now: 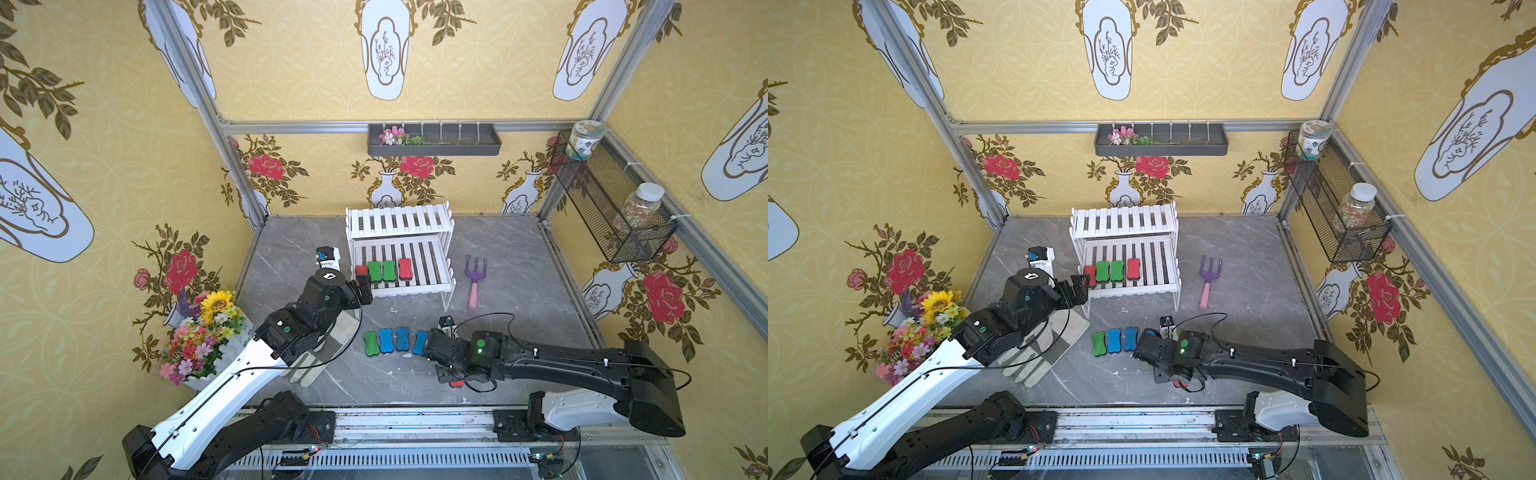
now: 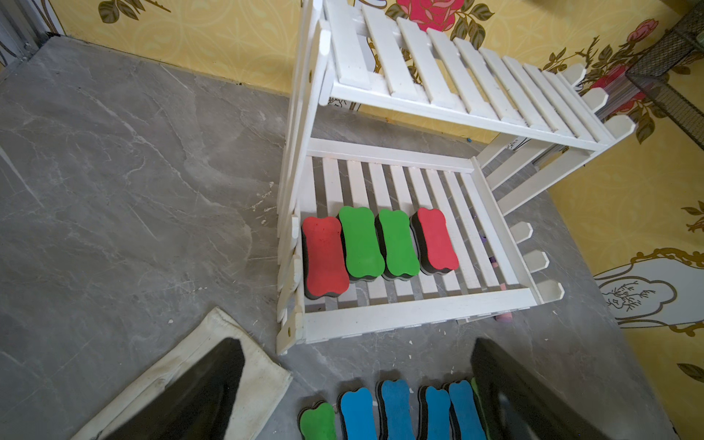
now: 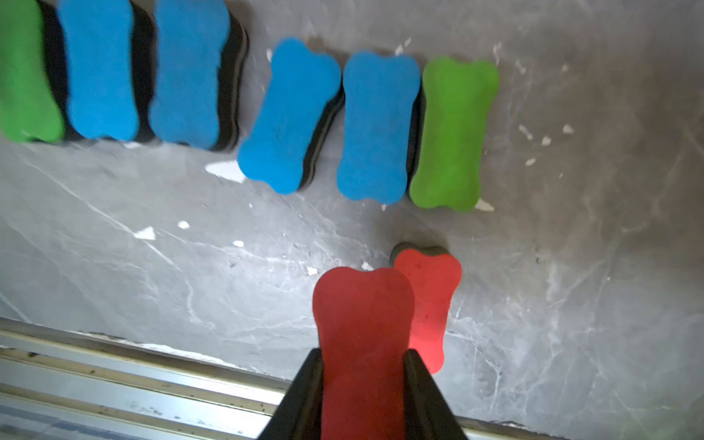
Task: Remove the whiteboard erasers from the shelf
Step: Place the whiteboard eraser at the center of the board.
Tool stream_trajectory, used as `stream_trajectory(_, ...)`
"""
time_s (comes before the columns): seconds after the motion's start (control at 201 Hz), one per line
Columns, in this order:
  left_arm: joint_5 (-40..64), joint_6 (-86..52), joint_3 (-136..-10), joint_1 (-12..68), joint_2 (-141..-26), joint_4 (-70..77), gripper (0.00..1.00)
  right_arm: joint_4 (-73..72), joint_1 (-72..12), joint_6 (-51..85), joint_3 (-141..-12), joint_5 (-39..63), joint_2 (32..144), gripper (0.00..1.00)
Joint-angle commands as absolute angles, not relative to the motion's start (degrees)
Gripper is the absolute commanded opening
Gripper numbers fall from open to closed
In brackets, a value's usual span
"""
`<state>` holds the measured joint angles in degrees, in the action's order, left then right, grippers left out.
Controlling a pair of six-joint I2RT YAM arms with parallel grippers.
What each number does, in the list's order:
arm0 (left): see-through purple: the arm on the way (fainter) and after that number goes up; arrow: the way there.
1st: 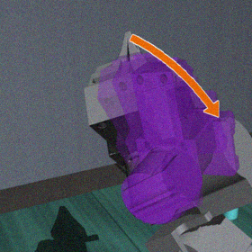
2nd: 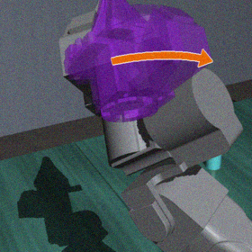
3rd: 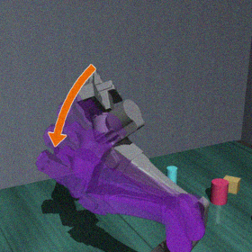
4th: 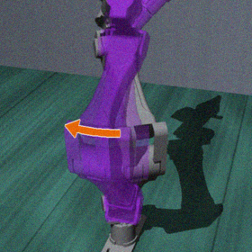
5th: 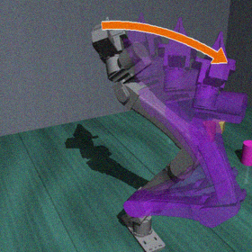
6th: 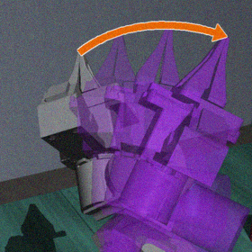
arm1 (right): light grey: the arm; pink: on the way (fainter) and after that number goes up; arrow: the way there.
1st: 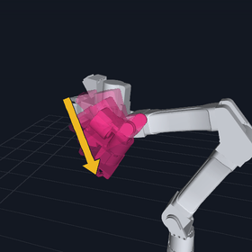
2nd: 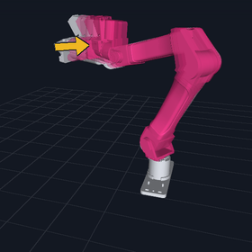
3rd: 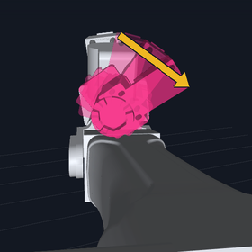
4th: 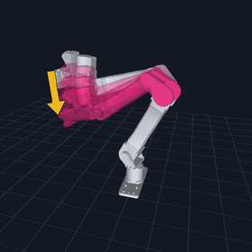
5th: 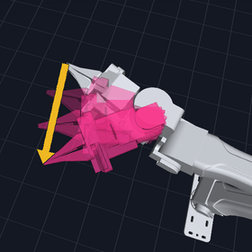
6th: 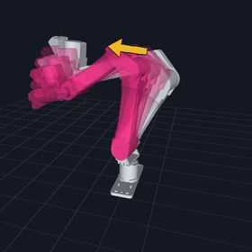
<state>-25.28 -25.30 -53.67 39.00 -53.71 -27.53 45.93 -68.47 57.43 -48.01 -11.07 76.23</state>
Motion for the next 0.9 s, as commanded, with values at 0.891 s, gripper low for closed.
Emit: stream_trajectory(0.891,-26.16,-25.19,-53.61,38.94,-56.15,-26.86,0.99,39.49,-65.48,51.87,-50.86,-8.19,88.48,0.41)
